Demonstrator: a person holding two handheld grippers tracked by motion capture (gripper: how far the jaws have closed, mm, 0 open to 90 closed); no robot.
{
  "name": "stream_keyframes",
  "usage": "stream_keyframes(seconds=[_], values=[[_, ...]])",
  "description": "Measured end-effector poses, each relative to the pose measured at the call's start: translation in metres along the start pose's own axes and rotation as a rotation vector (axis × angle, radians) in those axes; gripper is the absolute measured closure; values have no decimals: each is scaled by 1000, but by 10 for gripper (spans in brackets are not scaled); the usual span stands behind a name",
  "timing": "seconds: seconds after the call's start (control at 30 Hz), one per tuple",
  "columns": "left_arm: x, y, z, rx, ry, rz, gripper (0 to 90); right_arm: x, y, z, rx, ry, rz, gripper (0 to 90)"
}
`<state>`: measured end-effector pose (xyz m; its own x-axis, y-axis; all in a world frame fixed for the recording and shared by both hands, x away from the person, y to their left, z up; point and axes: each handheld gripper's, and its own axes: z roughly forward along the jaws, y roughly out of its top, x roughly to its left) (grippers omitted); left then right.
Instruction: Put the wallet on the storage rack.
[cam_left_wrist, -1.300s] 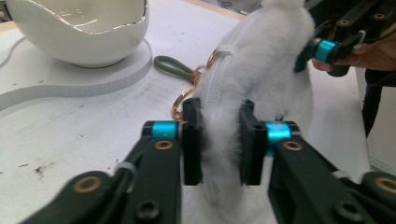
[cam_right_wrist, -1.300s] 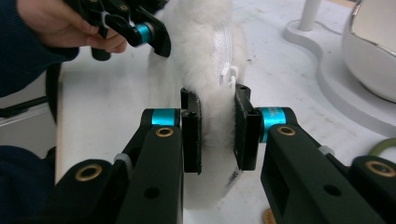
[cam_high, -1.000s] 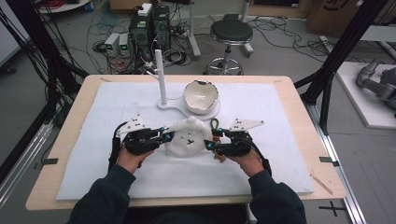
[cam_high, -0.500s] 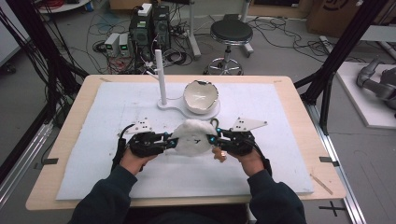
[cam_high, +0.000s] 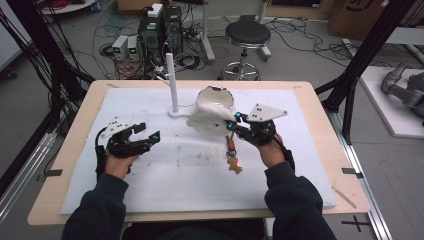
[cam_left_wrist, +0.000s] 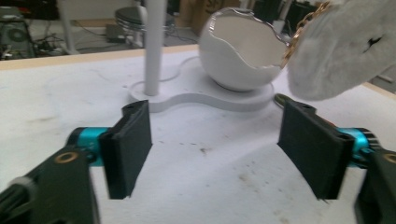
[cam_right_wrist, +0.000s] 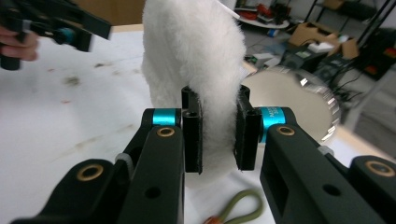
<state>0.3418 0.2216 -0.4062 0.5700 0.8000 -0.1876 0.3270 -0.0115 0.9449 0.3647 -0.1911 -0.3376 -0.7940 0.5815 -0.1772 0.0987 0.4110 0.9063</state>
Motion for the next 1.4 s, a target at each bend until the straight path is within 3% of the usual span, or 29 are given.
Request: stream_keyframes(seconds=[0.07,0.17,0.23,0.47,0.53,0.8,0.97,1.13,1.2,1.4], values=[[9,0,-6,-9,18,-3,241,-12,16,3,9,-36,-42,776],[13,-1,-9,-12,28,-12,241,-20,24,5,23,-68,-66,775],[17,-2,-11,-14,33,-21,241,-31,35,9,42,-111,-107,775],[20,-5,-10,-1,28,-43,241,-48,45,18,88,-168,-160,774],[19,-5,-9,-4,24,-47,241,-55,48,28,118,-197,-205,774],[20,-7,-9,-3,23,-57,241,-60,41,51,200,-219,-274,774],[20,-7,-9,-3,22,-60,241,-61,38,61,212,-225,-281,773],[20,-7,-8,-3,21,-60,241,-61,32,76,244,-205,-316,773],[19,-7,-8,-3,19,-61,241,-61,25,84,262,-189,-373,772],[19,-7,-8,2,14,-61,241,-67,15,94,290,-139,-390,772]])
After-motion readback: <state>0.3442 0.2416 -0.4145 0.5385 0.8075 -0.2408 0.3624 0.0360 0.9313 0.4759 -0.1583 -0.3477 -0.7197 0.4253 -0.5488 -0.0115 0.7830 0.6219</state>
